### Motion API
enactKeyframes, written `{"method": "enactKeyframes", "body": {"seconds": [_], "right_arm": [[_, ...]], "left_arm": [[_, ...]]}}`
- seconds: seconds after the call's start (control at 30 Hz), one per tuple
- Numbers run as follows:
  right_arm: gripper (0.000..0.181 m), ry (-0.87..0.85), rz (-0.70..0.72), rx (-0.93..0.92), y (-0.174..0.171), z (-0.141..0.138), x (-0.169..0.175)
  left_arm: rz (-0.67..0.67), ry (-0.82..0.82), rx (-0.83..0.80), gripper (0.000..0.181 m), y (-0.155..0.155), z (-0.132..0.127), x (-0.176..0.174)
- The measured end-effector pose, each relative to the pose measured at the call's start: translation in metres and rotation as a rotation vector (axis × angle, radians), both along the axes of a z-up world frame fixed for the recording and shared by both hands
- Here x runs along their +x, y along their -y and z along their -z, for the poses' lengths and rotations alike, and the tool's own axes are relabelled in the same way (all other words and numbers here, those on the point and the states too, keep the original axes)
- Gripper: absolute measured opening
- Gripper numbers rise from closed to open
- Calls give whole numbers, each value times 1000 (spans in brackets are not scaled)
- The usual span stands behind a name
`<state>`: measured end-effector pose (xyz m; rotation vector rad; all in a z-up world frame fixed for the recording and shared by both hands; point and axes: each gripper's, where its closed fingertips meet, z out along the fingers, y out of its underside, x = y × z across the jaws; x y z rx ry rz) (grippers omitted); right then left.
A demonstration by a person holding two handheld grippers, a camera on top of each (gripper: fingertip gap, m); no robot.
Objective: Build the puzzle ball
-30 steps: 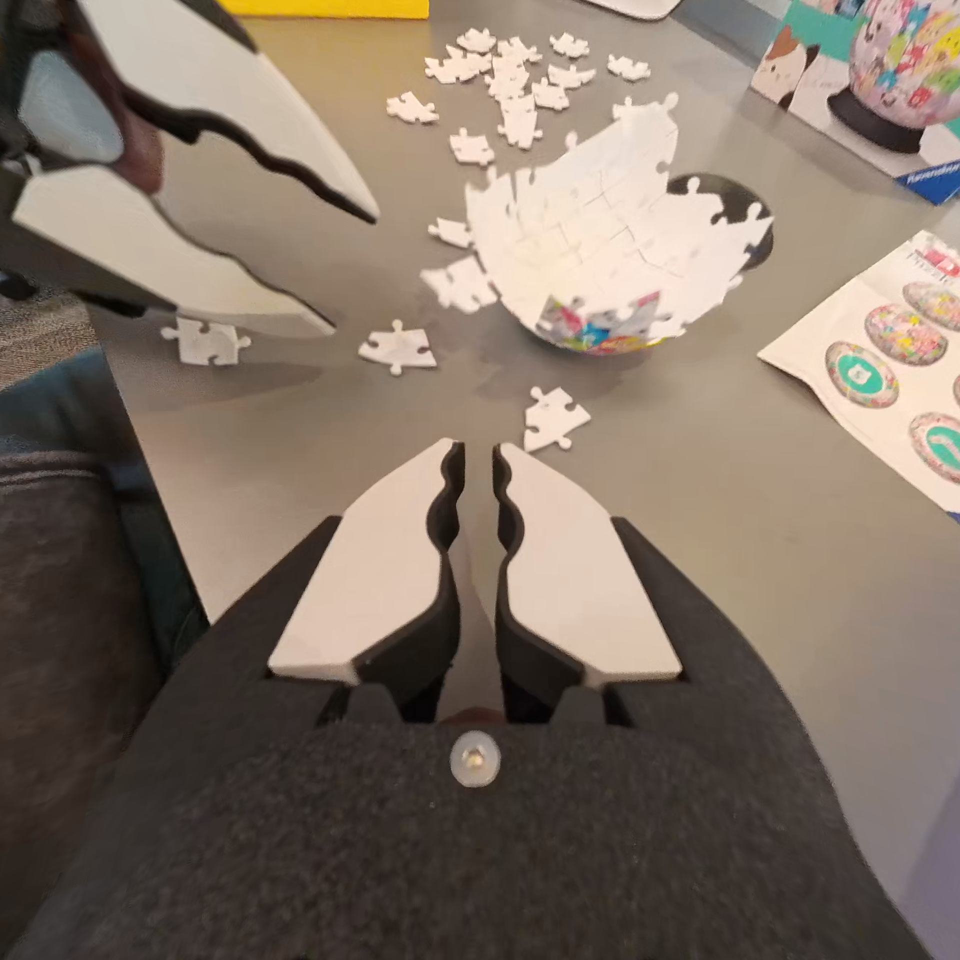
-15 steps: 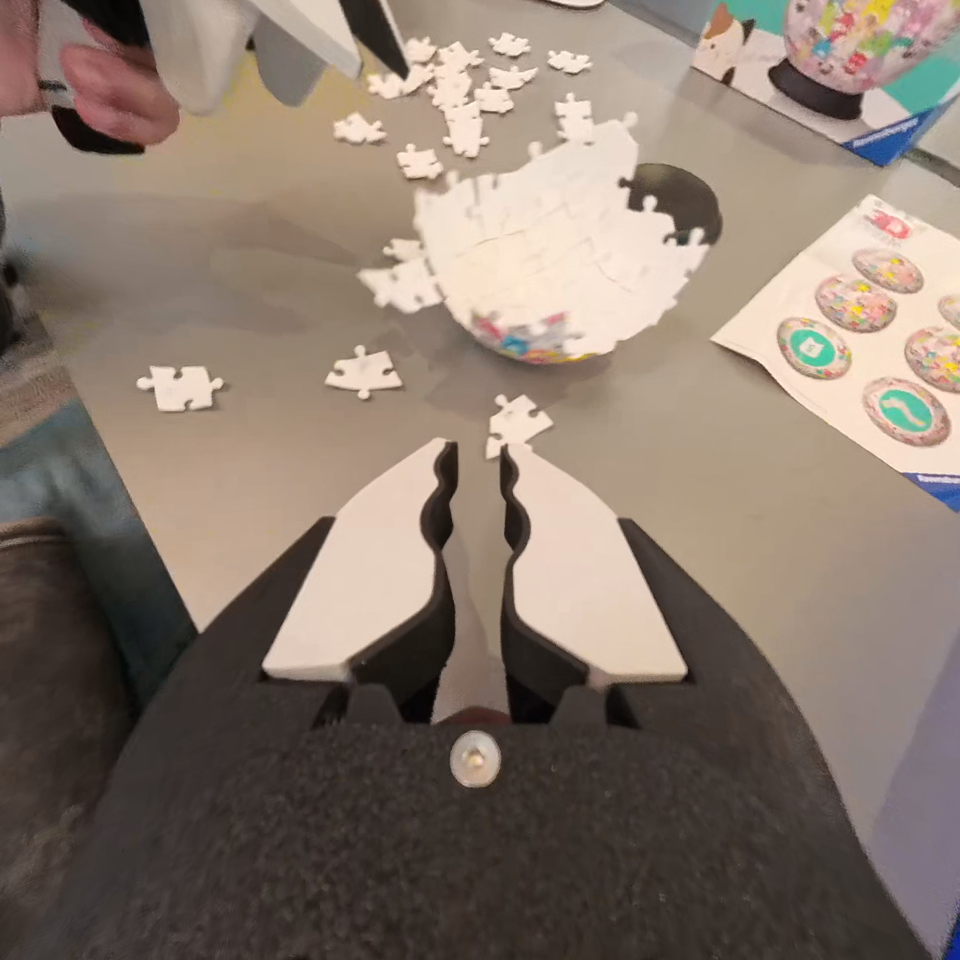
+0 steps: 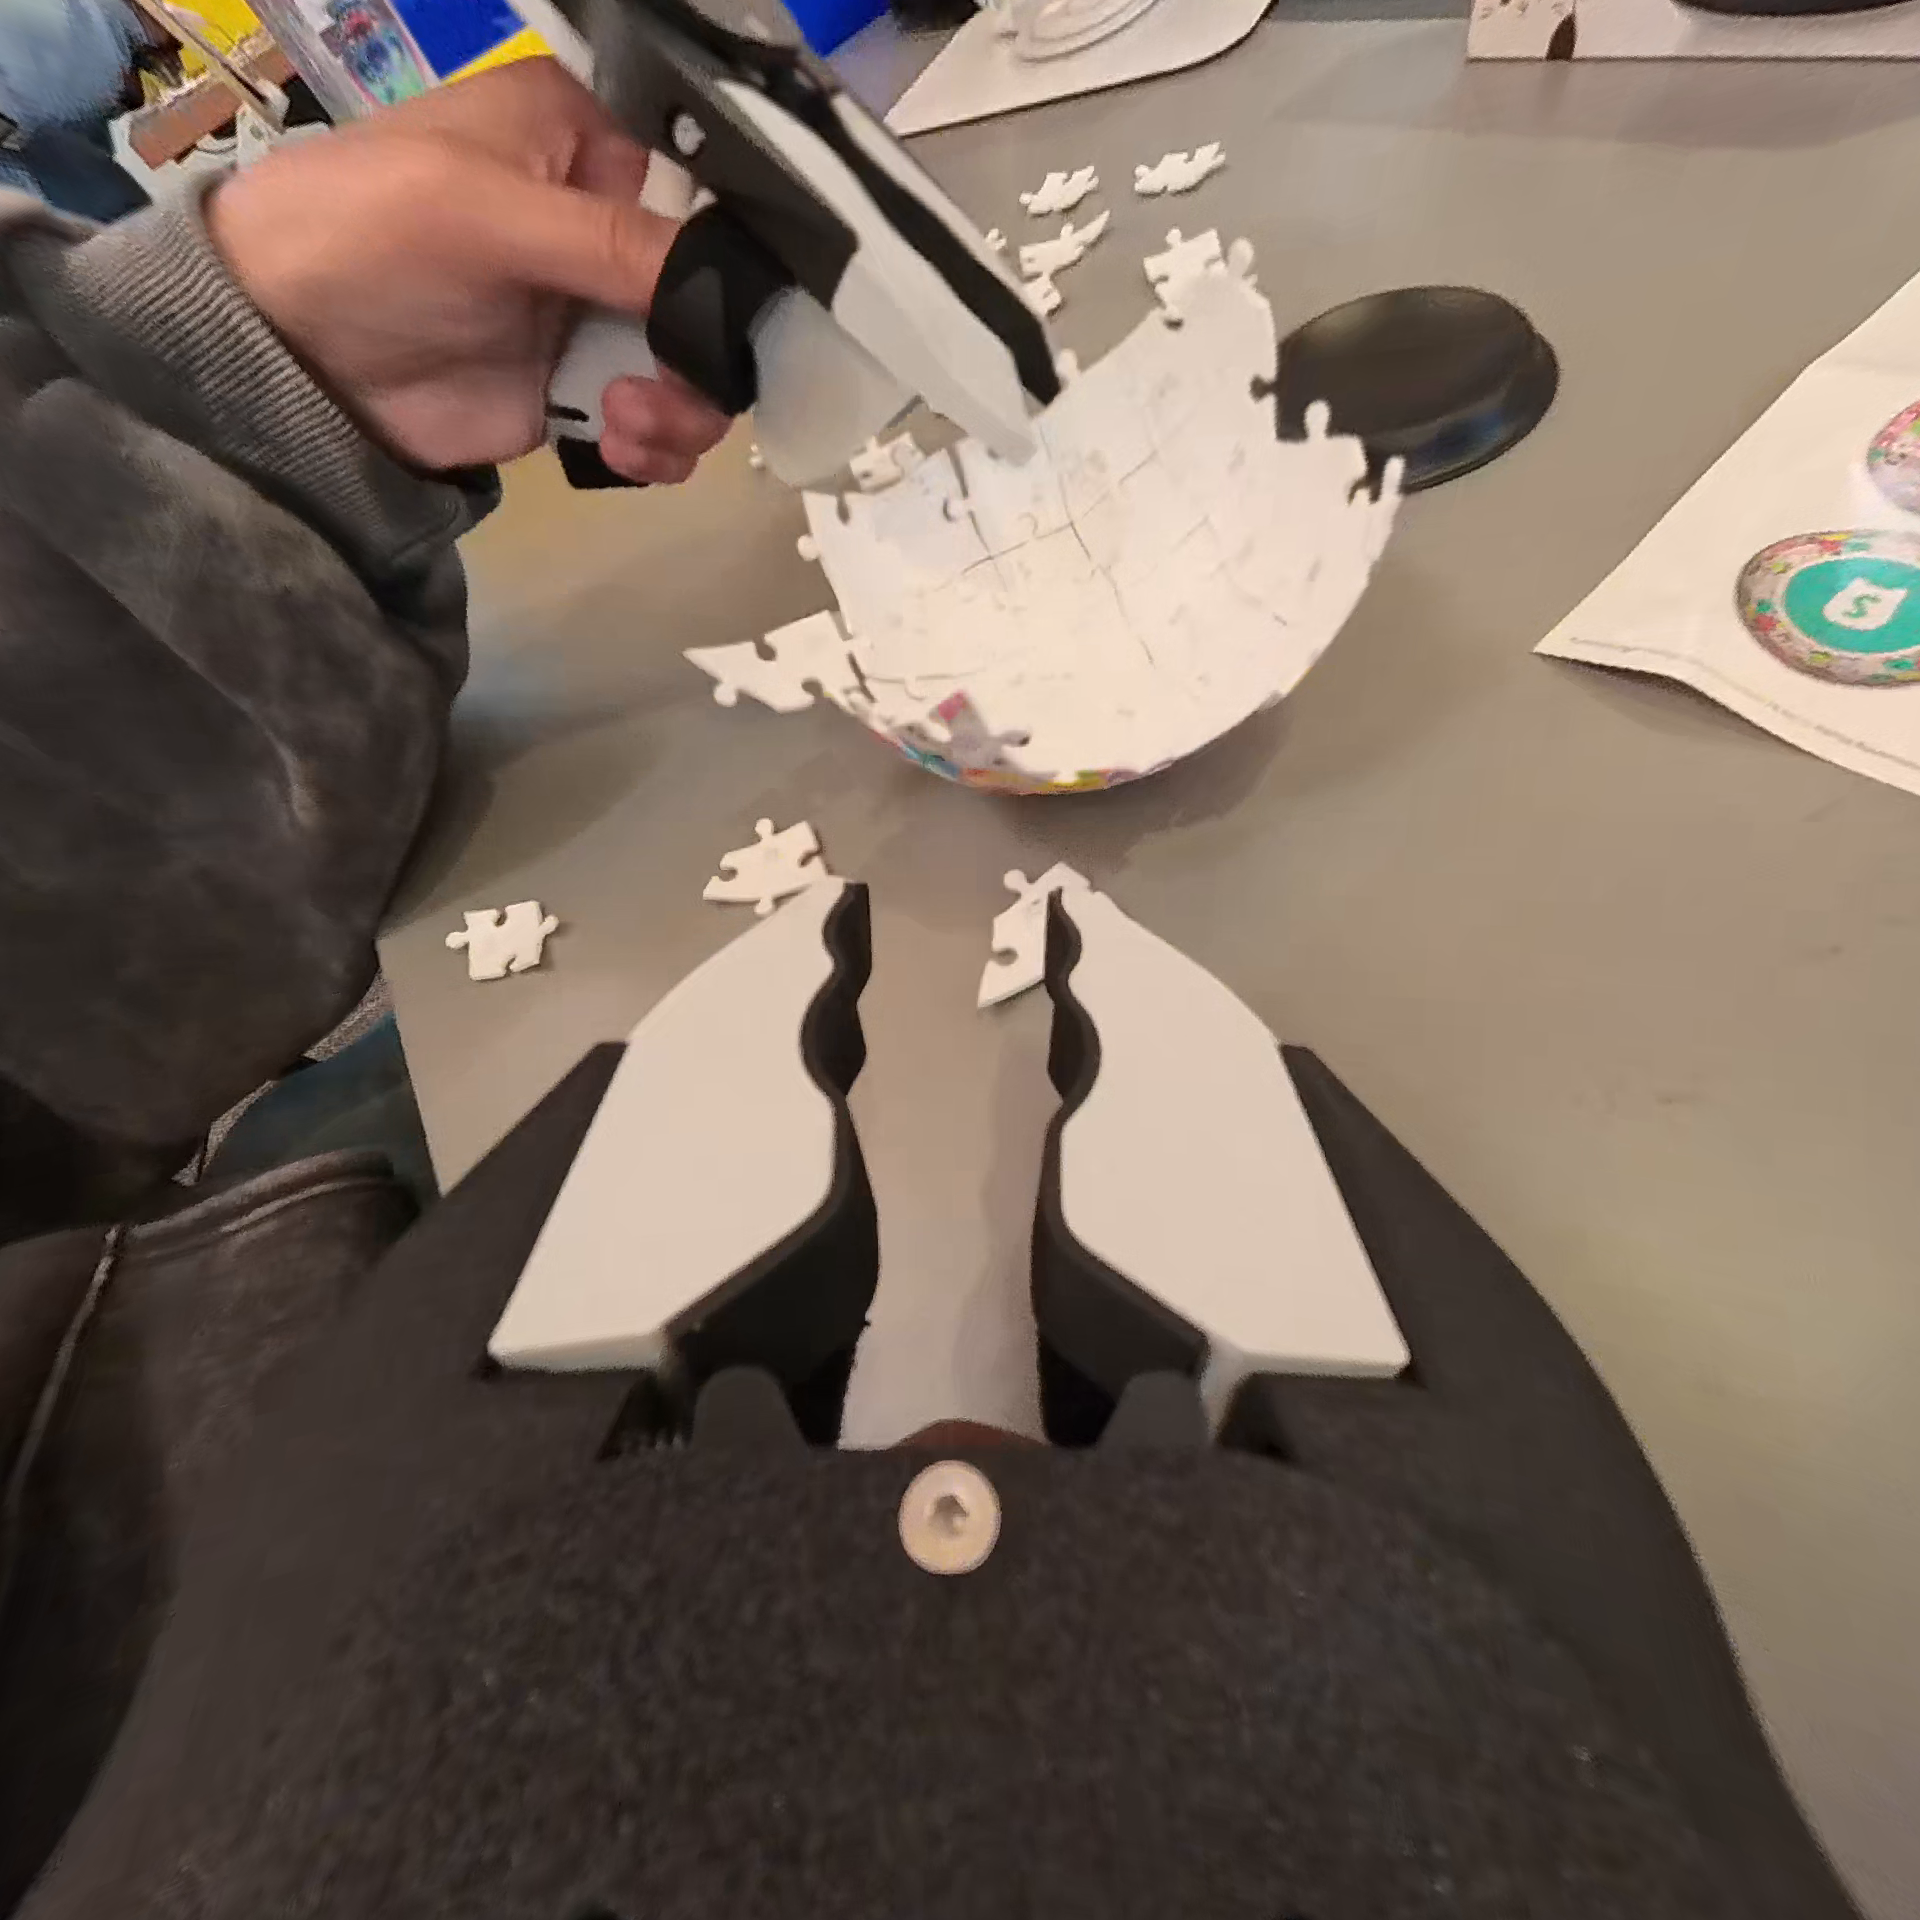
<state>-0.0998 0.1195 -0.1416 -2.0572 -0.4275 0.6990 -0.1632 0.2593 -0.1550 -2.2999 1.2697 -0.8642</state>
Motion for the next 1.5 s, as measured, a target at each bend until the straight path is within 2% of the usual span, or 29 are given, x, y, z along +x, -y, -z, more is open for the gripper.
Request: {"method": "enactKeyframes", "body": {"seconds": [0.13, 0.27, 0.4, 0.57, 0.73, 0.97, 1.17, 1.3, 1.5], "right_arm": [[32, -12, -21, -10, -2, 2, -5], [32, 22, -40, -6, -6, 5, -7], [32, 75, -43, -7, -12, 11, -4], [32, 84, -25, 2, -16, 11, 6], [31, 101, 9, 48, -15, 0, 15], [31, 213, 5, 125, -3, -11, 2], [24, 346, -72, 138, 8, -5, -36], [22, 397, -109, 95, -1, 4, -69], [8, 490, -46, 2, -28, 12, -74]], "left_arm": [[62, -49, -117, 50, 0, 14, 6], [136, -77, -223, 22, 3, 24, 11], [161, -57, -216, 3, 3, 21, 14], [166, -24, -94, 2, 6, 10, 12], [164, 14, 129, 2, 14, 0, 9], [120, 151, 376, 2, 15, -22, 17], [55, 271, 413, 2, -2, -26, 22], [40, 281, 440, 2, -11, -22, 19], [30, 275, 448, 2, -10, -12, 12]]}}
